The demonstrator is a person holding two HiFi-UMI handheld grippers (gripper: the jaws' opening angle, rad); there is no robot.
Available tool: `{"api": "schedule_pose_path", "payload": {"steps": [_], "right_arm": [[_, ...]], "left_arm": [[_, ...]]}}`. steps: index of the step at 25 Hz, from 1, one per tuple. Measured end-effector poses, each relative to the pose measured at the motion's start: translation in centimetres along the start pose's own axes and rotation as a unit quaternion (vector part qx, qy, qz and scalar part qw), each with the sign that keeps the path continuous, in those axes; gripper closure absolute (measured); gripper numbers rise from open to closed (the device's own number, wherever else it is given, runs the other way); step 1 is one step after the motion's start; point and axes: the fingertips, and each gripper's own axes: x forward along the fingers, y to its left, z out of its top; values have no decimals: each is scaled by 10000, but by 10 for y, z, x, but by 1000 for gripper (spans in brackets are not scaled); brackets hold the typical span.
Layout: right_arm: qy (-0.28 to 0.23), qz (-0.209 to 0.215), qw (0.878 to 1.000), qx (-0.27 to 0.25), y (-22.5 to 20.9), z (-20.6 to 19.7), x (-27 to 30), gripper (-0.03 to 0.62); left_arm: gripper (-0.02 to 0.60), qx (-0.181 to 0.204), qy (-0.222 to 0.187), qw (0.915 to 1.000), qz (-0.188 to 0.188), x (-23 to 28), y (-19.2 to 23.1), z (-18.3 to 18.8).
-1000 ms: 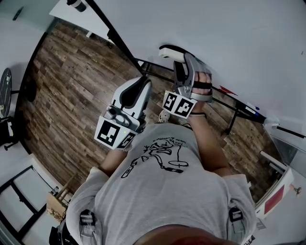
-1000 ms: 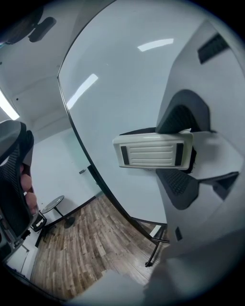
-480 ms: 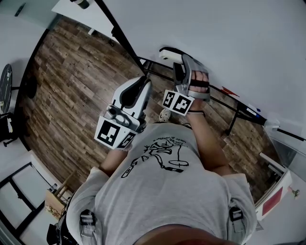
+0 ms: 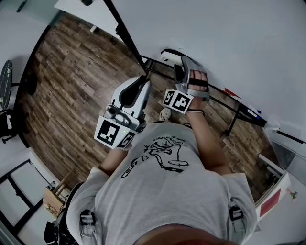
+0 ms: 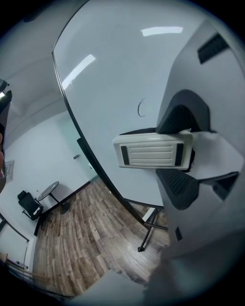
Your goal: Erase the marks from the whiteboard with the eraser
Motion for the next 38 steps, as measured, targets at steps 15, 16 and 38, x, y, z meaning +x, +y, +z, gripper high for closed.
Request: {"api": "schedule_pose_path", "payload": {"steps": [15,16,38], "right_arm": [[41,-110,9980,627,-53,7,-17,355],[31,-142,9976,683,-57,8,-19,355],[-372,-823,9939,640,-96,23,-37,356]], "left_arm": [[520,-42,-80,9999,-111,6,2,3],[520,-44,-84,9999,-112,6,3,4],[520,-112,-70,9998,-166,9,-2,1]]}}
